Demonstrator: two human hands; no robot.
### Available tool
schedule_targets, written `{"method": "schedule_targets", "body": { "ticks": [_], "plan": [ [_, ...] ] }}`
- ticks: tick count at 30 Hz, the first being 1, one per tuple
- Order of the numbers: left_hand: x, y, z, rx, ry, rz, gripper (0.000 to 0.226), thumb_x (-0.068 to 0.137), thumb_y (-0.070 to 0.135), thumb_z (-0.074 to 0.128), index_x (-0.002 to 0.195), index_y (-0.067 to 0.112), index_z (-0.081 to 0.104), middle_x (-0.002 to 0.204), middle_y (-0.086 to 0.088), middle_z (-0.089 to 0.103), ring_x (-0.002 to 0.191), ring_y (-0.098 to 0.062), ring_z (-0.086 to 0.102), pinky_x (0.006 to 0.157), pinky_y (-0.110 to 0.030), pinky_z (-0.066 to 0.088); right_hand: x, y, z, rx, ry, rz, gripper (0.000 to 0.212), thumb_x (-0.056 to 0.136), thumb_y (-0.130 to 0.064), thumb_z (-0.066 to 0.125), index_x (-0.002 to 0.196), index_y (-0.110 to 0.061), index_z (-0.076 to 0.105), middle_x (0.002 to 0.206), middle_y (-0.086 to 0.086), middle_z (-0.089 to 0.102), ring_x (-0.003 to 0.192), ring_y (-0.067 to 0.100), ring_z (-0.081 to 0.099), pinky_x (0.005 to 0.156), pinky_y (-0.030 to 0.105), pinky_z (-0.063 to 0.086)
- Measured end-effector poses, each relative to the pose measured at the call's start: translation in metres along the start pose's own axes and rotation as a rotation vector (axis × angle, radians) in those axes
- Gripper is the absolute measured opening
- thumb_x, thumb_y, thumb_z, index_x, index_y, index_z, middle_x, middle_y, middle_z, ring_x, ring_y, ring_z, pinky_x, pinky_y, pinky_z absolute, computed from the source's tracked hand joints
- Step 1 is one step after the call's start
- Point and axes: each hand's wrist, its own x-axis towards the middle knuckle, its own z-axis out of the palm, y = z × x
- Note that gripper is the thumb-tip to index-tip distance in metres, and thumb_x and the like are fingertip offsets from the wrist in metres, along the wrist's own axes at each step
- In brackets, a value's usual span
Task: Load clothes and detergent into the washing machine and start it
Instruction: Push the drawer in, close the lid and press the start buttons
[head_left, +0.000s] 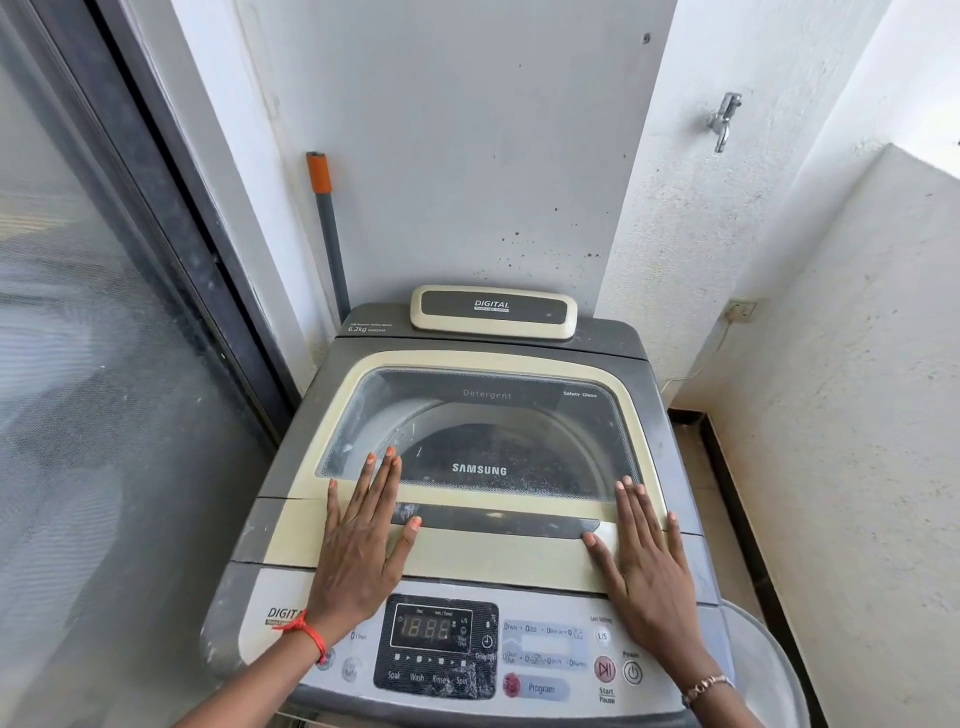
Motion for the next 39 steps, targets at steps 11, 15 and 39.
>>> {"method": "schedule_targets", "body": {
  "ticks": [11, 15, 39],
  "plan": [
    [0.0000, -0.0012, 0.0003, -0.008, -0.020, -0.012, 0.067, 0.093, 0.056, 0.011, 0.149, 0.022, 0.001, 0.158, 0.006, 0.001, 0.145, -0.010, -0.005, 0.116, -0.041, -0.009, -0.0005, -0.0016, -0.0037, 0.012, -0.019, 0.002, 0.081, 0.082, -0.073, -0.005, 0.145, -0.024, 0.000, 0.154, -0.012, 0.001, 0.138, -0.005, -0.016, 0.116, 0.029, -0.009],
    [0.0003, -0.0015, -0.0014, -0.016, -0.032, -0.010, 0.067, 0.093, 0.056, 0.012, 0.149, 0.022, 0.002, 0.158, 0.007, 0.002, 0.145, -0.010, -0.003, 0.116, -0.038, -0.010, -0.0004, -0.0017, -0.0031, 0.023, -0.021, 0.006, 0.081, 0.080, -0.074, -0.006, 0.145, -0.025, 0.000, 0.153, -0.014, 0.001, 0.138, -0.006, -0.015, 0.116, 0.028, -0.009],
    [0.0024, 0.0015, -0.0027, 0.014, -0.081, -0.051, 0.069, 0.095, 0.053, 0.012, 0.149, 0.013, 0.000, 0.158, 0.002, -0.004, 0.145, -0.015, -0.002, 0.116, -0.040, -0.009, 0.0043, -0.0016, 0.0014, -0.024, -0.032, 0.035, 0.072, 0.091, -0.062, 0.009, 0.147, -0.017, 0.017, 0.155, -0.006, 0.017, 0.143, 0.003, 0.004, 0.116, 0.031, 0.002]
  ]
}}
